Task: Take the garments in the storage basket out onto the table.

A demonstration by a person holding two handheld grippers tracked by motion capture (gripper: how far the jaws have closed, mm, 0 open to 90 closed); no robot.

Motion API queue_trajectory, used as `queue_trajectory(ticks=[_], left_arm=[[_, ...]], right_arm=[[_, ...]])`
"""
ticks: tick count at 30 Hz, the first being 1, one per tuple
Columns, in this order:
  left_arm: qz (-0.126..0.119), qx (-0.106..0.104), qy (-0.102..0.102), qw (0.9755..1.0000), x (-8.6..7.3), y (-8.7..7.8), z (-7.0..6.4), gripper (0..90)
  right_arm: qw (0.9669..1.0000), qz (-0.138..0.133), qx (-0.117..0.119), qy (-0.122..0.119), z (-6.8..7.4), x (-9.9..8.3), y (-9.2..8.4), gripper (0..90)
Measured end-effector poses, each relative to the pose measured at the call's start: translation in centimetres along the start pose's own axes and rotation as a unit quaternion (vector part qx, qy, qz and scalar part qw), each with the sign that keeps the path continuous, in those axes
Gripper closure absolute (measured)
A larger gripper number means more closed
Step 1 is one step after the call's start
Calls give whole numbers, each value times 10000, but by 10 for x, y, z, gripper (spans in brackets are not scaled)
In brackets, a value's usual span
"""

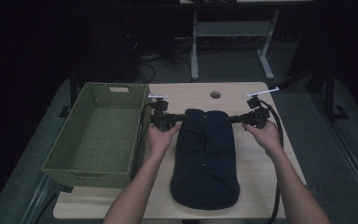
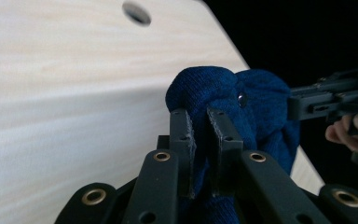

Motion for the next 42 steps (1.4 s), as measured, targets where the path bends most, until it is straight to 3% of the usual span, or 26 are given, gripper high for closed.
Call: queue_trajectory(ticks=[5,8,15,25,42], left_arm=[[-112,-87,108,9998,18,-6,-10,818],[-131,-159,189,9996,20,-10,-16,818],[-177,-284,283,9990,3,-15,-23,807],[-94,-303,459,9984,-25,-20,-29,807],[-53,-550,656,9963,-66,-36,-43,800]], right_arm=[[9998,-217,21,-14,3,15,-11,787],[9994,-327,66,-18,5,18,-17,786],[9987,-469,170,-76,13,6,-26,778],[9984,-432,290,-206,21,-18,-27,761],[9964,-533,494,-444,38,-56,-39,749]])
Point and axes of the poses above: each handheld gripper's, and its own axes: y roughly forward along the jaws, x roughly out of its top, z roughly to its left, the point moved 7 cm from there along y, roughly forward along the jaws, and after that the axes turned 13 degrees about -x, right-handed, at the moved point
